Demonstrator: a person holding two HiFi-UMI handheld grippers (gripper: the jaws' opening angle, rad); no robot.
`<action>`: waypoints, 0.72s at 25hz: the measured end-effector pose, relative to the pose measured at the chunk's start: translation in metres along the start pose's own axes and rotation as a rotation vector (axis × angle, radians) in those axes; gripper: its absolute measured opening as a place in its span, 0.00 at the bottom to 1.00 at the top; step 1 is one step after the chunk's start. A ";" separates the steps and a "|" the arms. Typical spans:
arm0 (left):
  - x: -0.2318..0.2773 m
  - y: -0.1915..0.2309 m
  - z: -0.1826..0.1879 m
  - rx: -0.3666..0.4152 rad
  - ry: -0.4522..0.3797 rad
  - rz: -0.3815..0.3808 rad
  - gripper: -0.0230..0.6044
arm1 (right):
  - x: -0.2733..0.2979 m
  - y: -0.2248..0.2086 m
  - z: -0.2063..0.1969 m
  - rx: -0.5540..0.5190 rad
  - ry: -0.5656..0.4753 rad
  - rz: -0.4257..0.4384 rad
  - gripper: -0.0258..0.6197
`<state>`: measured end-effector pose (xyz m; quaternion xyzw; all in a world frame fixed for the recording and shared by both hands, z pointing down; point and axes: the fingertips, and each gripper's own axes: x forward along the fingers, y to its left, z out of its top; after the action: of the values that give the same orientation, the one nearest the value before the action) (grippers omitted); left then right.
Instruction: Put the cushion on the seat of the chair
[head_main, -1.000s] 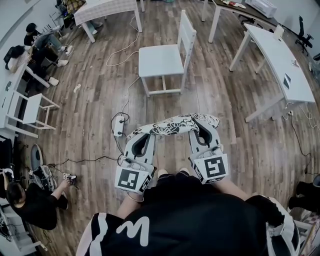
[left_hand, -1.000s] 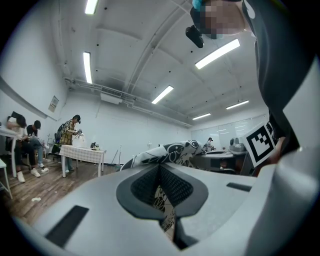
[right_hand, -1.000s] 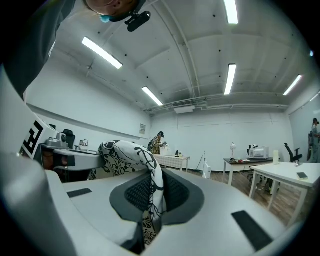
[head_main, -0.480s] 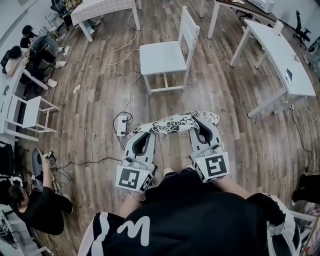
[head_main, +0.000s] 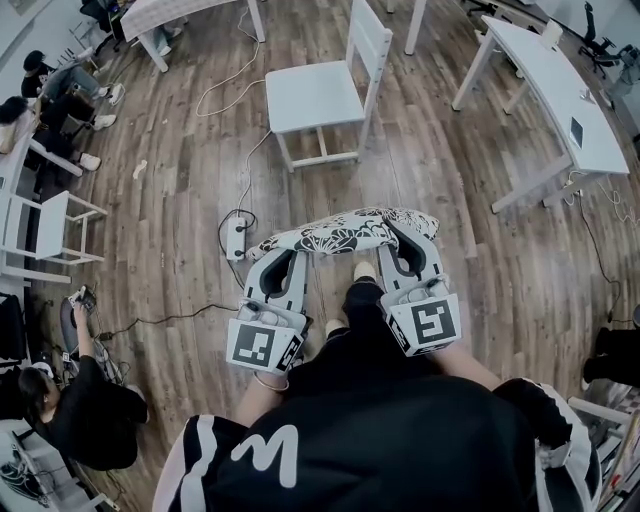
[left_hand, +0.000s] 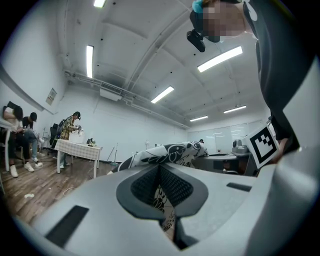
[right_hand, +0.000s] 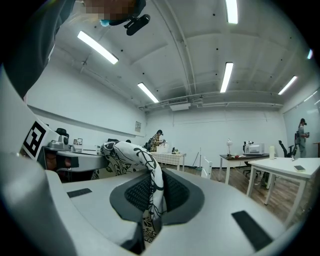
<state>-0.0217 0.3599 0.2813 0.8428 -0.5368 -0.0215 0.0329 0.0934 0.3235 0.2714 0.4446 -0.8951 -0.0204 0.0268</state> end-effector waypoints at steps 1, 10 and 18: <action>0.003 0.001 -0.002 -0.001 0.004 -0.002 0.04 | 0.002 -0.002 -0.002 0.001 0.003 -0.001 0.09; 0.053 0.031 0.000 0.020 0.001 0.019 0.04 | 0.055 -0.033 -0.005 0.002 -0.012 0.029 0.09; 0.122 0.068 0.009 0.020 -0.007 0.052 0.04 | 0.124 -0.079 0.005 -0.002 -0.025 0.065 0.09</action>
<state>-0.0325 0.2203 0.2778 0.8288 -0.5588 -0.0182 0.0232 0.0811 0.1771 0.2651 0.4149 -0.9093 -0.0262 0.0166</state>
